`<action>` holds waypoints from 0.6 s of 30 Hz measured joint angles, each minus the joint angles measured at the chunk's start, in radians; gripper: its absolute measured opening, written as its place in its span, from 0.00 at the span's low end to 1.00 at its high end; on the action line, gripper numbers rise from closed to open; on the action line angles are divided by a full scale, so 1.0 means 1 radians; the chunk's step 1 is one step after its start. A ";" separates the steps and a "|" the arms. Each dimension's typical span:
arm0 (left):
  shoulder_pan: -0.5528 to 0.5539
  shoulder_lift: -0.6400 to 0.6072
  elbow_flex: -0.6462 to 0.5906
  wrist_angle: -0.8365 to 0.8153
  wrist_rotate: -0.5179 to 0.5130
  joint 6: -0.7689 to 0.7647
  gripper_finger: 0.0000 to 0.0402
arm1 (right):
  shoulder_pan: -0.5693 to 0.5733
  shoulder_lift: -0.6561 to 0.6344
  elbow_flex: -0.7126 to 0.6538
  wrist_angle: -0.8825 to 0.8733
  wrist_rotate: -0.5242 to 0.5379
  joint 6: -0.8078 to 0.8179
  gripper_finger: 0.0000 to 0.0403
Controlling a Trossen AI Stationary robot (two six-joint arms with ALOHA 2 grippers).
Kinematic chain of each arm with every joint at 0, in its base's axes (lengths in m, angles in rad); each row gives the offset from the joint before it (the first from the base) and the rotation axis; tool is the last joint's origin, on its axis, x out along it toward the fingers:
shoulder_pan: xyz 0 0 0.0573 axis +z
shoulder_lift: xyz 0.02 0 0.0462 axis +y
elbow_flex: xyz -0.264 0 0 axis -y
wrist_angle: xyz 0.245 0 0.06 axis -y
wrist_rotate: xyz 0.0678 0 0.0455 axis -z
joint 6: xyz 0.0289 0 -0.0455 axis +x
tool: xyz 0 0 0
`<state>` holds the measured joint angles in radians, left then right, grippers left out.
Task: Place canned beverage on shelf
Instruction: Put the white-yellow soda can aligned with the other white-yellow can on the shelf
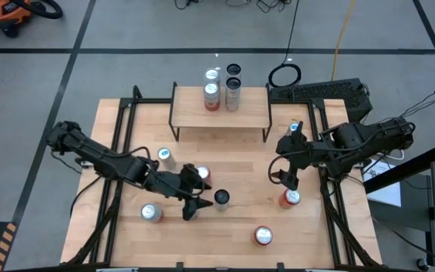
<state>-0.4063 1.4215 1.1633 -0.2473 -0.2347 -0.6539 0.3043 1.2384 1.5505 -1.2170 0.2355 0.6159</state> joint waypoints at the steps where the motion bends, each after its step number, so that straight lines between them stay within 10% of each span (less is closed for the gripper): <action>1: 0.003 0.008 0.000 0.012 -0.001 0.008 0.73 | 0.000 0.000 0.000 0.012 0.001 -0.001 0.98; 18: 0.007 0.043 0.000 0.027 0.002 0.143 0.84 | 0.011 0.004 0.000 0.091 0.025 0.268 0.97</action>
<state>-0.3996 1.4643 1.1633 -0.2199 -0.2323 -0.5109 0.3153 1.2424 1.5505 -1.1255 0.2607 0.8841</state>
